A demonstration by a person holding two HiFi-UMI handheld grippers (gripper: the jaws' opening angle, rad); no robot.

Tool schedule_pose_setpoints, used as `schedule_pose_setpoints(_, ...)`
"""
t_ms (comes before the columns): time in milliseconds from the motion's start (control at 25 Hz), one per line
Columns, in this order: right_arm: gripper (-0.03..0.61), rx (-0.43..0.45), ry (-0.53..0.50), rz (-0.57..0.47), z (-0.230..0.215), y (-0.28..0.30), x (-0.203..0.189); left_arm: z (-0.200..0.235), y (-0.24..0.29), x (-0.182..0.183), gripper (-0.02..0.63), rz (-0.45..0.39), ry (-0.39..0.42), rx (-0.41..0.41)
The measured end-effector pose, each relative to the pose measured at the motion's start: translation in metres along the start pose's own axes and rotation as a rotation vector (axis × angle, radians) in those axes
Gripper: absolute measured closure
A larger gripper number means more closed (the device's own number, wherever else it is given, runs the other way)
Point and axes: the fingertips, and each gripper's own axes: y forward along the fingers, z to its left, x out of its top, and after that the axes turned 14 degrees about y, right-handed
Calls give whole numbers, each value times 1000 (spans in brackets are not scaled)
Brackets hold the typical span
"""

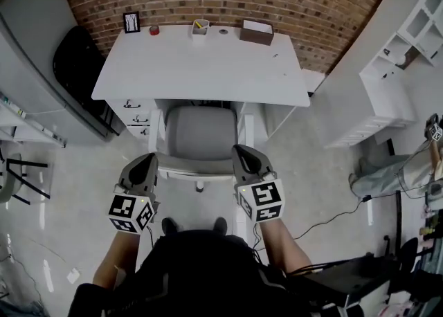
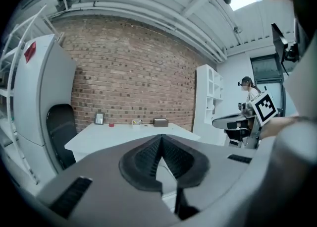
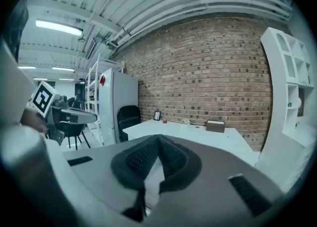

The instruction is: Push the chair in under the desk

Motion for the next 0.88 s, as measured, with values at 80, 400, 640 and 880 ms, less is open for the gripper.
schedule_pose_setpoints(80, 571, -14, 13, -10, 10, 1, 3, 10, -6, 1, 606, -5, 18, -6)
schedule_pose_setpoints(400, 571, -79, -13, -43, 28, 3, 15, 38, -22, 1, 606, -26, 66, 14)
schedule_pose_setpoints(640, 571, -93, -15, -60, 35, 8, 21, 43, -23, 7, 606, -56, 74, 12)
schedule_pose_setpoints(880, 571, -100, -8, -60, 37, 2, 20, 39, -27, 11, 606, -68, 53, -1)
